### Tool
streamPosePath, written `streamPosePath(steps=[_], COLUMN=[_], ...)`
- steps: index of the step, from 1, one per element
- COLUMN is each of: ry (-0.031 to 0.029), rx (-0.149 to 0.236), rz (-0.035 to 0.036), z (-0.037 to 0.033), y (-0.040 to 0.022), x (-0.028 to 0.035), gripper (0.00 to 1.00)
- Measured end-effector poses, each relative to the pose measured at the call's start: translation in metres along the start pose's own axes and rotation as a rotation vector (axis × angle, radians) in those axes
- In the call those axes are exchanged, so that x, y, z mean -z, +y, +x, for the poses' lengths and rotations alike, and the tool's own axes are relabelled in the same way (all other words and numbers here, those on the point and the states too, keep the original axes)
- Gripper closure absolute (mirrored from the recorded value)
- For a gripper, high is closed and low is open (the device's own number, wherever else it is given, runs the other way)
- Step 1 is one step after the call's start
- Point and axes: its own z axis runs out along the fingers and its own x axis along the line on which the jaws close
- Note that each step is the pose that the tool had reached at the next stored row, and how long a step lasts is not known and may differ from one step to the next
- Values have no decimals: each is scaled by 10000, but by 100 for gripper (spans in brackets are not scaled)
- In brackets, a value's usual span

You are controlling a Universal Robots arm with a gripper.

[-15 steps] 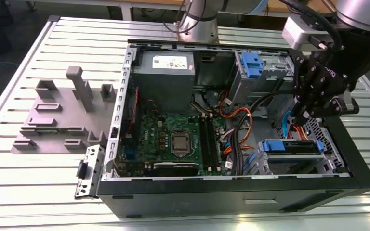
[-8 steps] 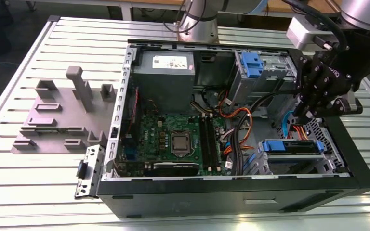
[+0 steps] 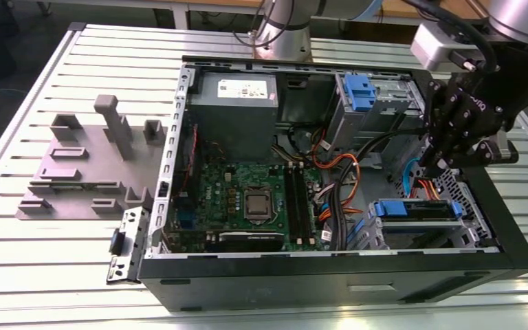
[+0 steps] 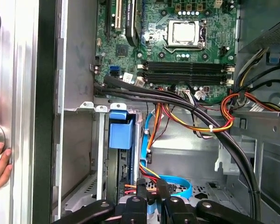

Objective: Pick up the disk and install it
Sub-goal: 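Insert the second disk wire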

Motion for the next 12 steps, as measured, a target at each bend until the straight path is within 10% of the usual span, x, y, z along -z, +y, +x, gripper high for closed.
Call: streamPosePath(steps=[12], ry=[0], rx=[-83], rz=[-97], z=[-2], y=[-12], x=[-18], gripper=[76])
